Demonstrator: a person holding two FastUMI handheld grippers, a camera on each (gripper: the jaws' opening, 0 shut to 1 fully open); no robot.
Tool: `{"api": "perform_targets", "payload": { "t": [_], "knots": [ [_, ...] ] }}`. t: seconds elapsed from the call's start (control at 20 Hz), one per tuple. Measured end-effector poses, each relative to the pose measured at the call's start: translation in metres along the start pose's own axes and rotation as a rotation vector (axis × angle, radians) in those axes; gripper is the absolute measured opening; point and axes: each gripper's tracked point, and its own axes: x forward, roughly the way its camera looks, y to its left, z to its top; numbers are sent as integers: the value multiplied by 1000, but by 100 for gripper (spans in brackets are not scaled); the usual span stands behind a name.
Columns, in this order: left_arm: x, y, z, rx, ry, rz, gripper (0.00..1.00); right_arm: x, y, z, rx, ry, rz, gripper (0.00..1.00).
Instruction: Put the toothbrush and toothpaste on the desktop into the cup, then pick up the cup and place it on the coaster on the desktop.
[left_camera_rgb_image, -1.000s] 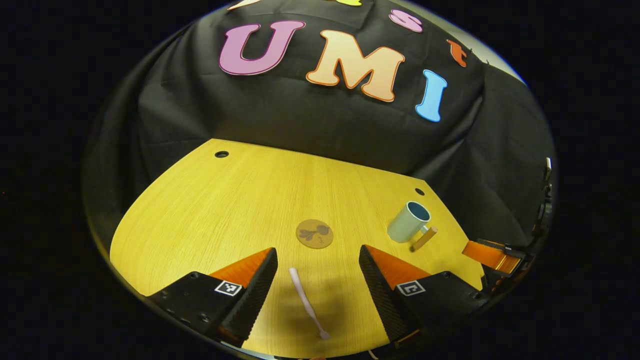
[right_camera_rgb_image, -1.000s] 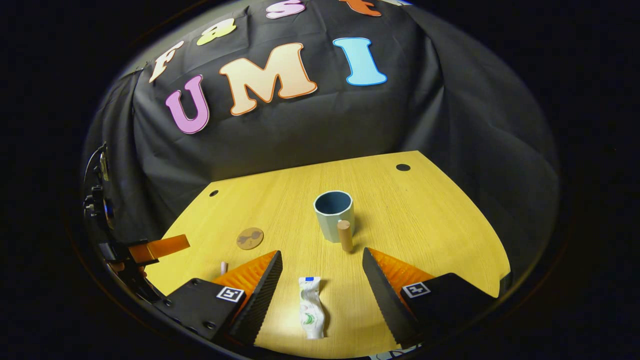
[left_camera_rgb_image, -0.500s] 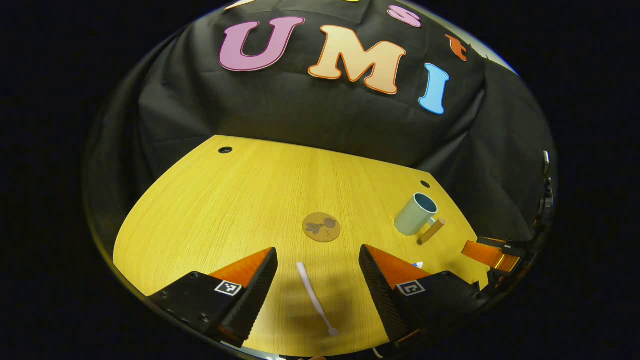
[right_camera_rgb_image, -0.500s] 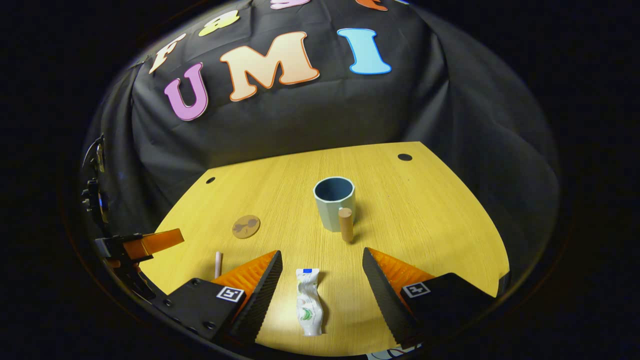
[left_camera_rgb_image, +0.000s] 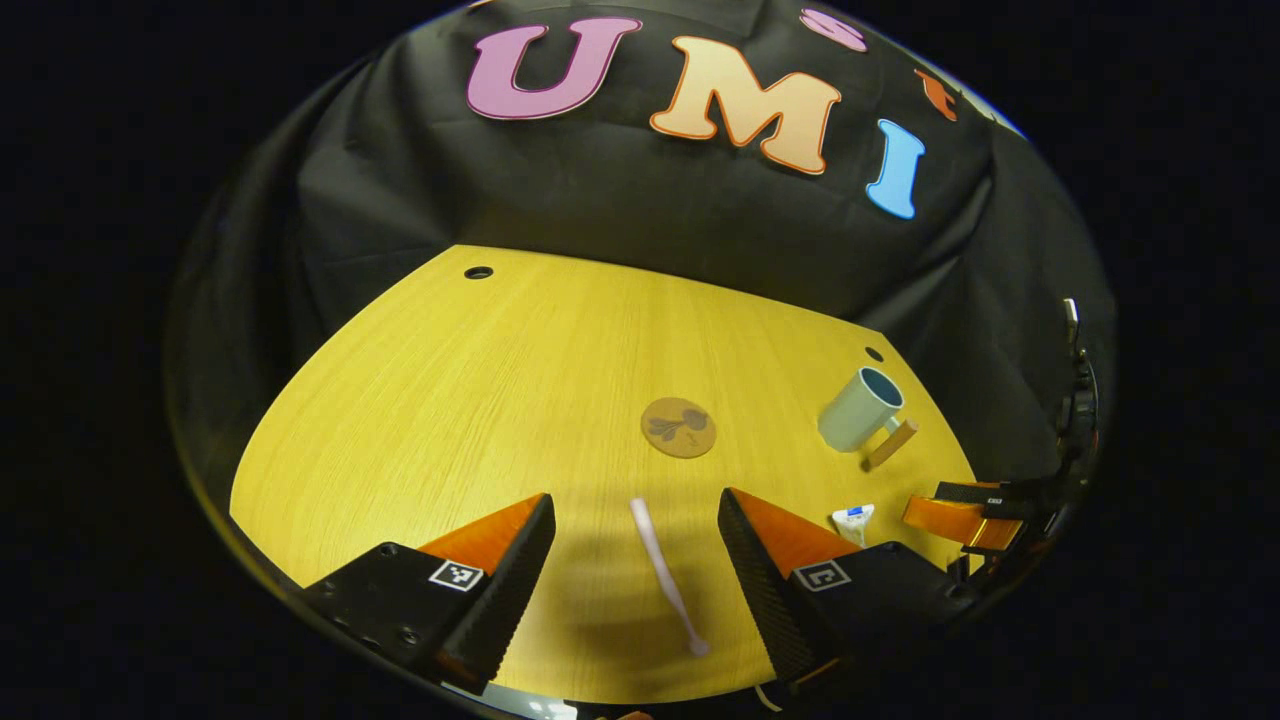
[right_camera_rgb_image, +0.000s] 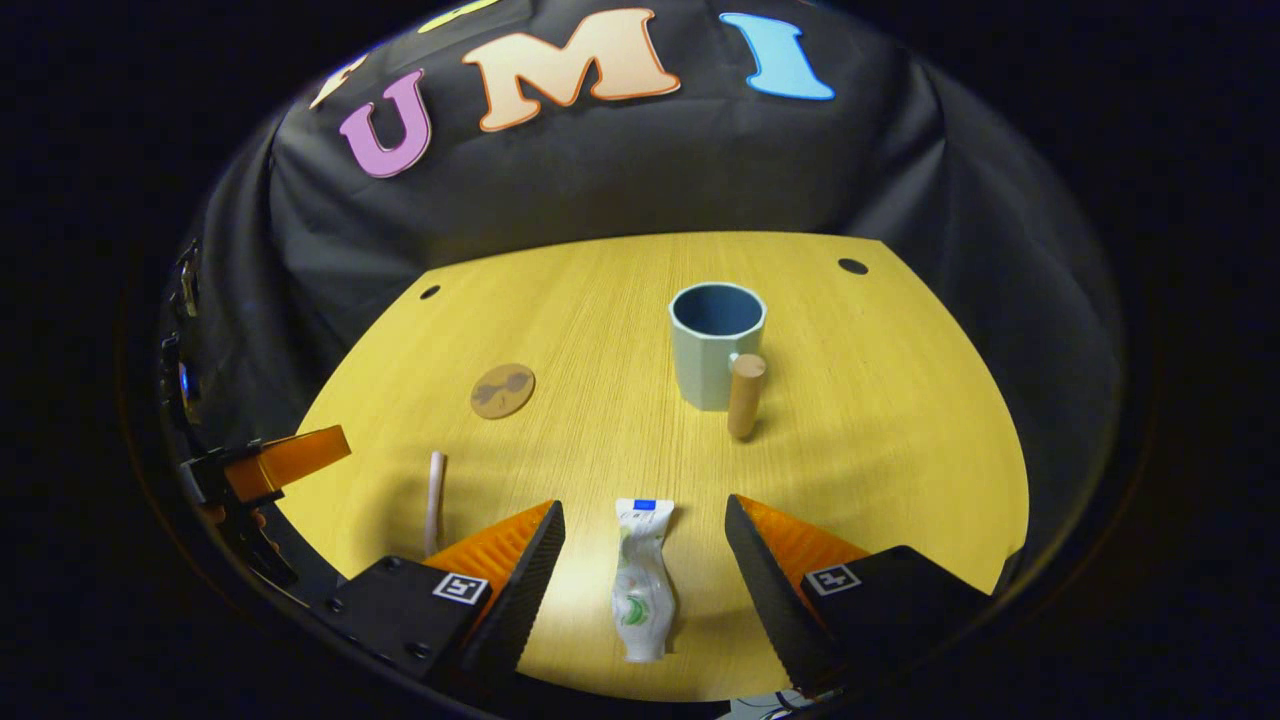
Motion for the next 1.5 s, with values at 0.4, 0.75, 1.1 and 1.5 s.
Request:
{"api": "perform_targets", "payload": {
  "t": [0.4, 0.75, 1.1, 1.5],
  "knots": [
    [-5, 16, -20, -63, 49, 28, 96, 36, 4, -37, -9, 264, -38, 94],
    [0, 22, -33, -42, 99, 32, 96, 54, 1, -57, -35, 403, -83, 89],
    [3, 20, -42, -28, 146, 0, 96, 64, -4, -59, -28, 482, -128, 75],
    [8, 22, -46, -18, 169, -7, 96, 71, -7, -63, -23, 528, -164, 46]
  ]
}}
